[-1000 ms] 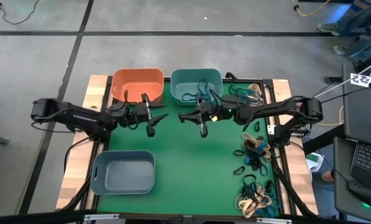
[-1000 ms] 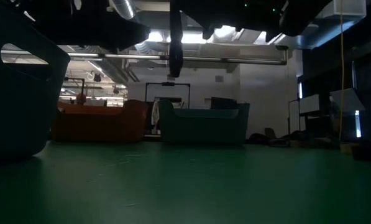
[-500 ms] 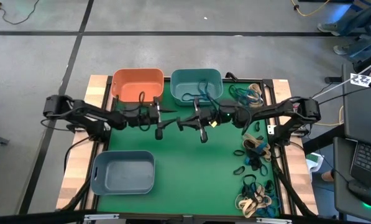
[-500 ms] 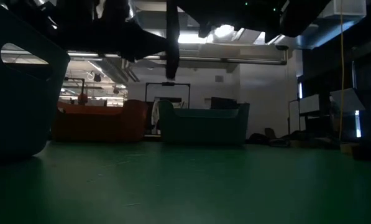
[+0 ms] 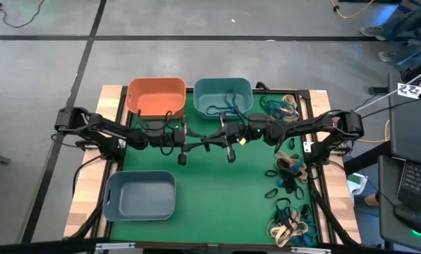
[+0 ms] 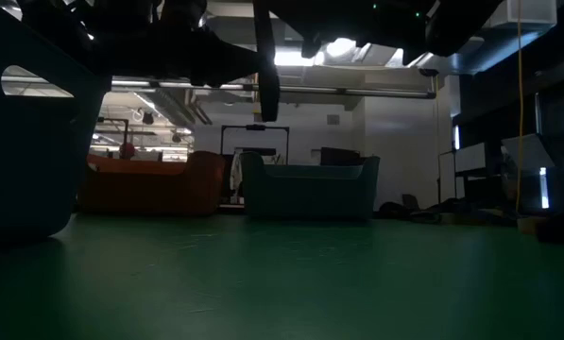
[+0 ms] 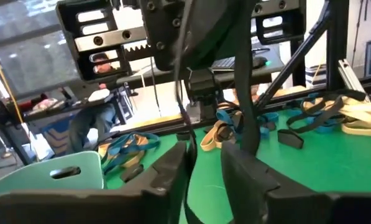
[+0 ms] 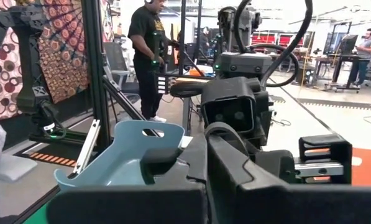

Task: Sort rubber bands into baskets
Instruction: Put the black rubber band into the orange bin

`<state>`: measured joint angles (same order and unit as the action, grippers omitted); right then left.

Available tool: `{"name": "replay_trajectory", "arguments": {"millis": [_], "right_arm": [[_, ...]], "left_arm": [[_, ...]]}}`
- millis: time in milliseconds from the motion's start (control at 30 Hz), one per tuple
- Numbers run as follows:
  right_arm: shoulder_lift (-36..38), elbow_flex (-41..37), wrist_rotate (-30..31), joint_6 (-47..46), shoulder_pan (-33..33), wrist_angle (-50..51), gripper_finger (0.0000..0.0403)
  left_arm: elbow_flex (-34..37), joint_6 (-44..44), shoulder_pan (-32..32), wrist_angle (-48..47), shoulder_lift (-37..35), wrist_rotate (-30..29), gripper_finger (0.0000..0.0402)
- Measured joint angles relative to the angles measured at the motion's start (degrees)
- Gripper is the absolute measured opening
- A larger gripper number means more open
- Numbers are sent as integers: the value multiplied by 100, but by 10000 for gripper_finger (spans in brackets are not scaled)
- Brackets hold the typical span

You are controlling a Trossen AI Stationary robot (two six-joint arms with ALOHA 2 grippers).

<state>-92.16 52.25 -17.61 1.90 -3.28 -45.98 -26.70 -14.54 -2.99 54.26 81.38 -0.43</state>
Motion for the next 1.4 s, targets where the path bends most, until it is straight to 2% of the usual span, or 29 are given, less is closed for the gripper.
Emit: {"name": "replay_trajectory", "arguments": {"millis": [133,367,467,633,767,900,1167,1400], "right_arm": [[0,0,-4,-134,4,113,5],[2,-2,-2,-451,3,130,10],[2,0,118,-515,-1,152,38],[2,0,306,-533,-1,253,121],[2,0,308,-552,-1,240,175],[2,0,313,-552,-1,253,205],[2,0,386,-550,-12,399,216],[2,-1,1156,-491,-12,661,216]], "left_arm": [[0,-46,-1,-2,0,-154,52],[0,-283,-3,-3,0,-948,5],[0,-427,-3,-21,-40,-1164,8],[2,-1059,-15,253,-236,-1672,15],[2,-2368,-90,485,-548,-2477,16],[0,-3214,-192,399,-873,-3765,16],[3,-3539,-667,-356,-1121,-5414,16],[4,-2964,-1482,-1303,-1121,-5926,17]]}}
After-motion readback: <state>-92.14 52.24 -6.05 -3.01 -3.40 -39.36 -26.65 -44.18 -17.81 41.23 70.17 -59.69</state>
